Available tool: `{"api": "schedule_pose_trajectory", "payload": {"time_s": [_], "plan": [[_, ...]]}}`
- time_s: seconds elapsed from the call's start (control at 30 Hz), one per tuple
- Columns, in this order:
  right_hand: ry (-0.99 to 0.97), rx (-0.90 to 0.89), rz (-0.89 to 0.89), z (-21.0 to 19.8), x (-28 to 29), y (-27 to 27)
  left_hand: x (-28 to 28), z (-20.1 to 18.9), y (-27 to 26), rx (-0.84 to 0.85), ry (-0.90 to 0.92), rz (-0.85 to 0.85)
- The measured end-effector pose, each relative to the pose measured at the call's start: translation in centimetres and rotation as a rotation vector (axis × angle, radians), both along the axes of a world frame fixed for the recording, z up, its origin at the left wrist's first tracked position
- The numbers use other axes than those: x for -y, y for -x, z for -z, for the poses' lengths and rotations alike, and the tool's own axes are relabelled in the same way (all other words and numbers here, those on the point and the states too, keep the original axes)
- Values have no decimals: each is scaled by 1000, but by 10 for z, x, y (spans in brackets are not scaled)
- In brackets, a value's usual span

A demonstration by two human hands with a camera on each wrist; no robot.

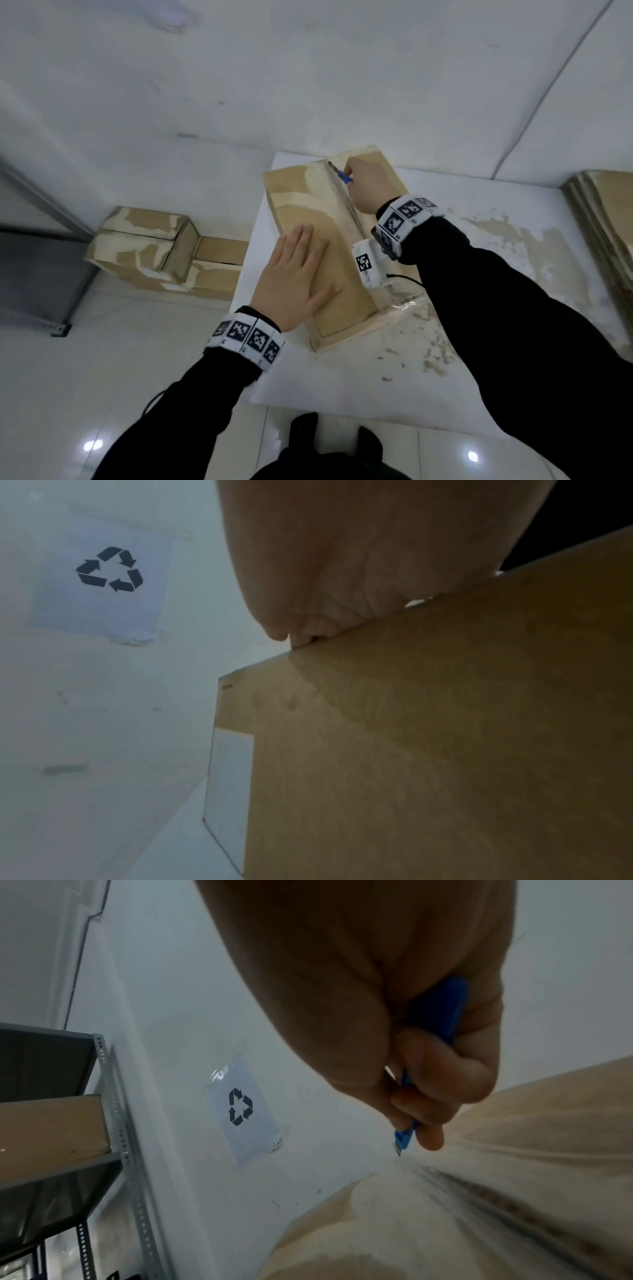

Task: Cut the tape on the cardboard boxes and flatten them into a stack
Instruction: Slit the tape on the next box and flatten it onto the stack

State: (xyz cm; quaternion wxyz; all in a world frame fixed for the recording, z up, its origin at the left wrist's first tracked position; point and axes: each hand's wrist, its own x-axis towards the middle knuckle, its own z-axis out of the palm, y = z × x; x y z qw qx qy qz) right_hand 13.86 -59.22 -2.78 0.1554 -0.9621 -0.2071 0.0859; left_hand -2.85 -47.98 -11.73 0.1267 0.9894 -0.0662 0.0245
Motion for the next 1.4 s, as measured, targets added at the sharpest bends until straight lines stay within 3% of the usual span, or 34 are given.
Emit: {"api": "schedule_pose_trajectory", "payload": {"time_s": [0.33, 0.63, 0.9, 1.1, 1.27, 1.4], "plan": [[156, 61, 28, -8, -23, -9, -2, 4, -1, 21, 65, 17], [150, 67, 45, -10, -20, -1, -3, 3, 0, 11, 92, -1], [276, 158, -47, -15, -34, 2, -4, 5, 0, 28, 111, 8], [241, 44, -51, -13, -15, 14, -2, 4, -1, 5, 101, -26], [153, -7, 54, -3, 25, 52, 1, 4, -5, -16, 73, 20], [138, -58, 87, -5, 29, 48, 3, 3, -6, -11, 59, 37]]}}
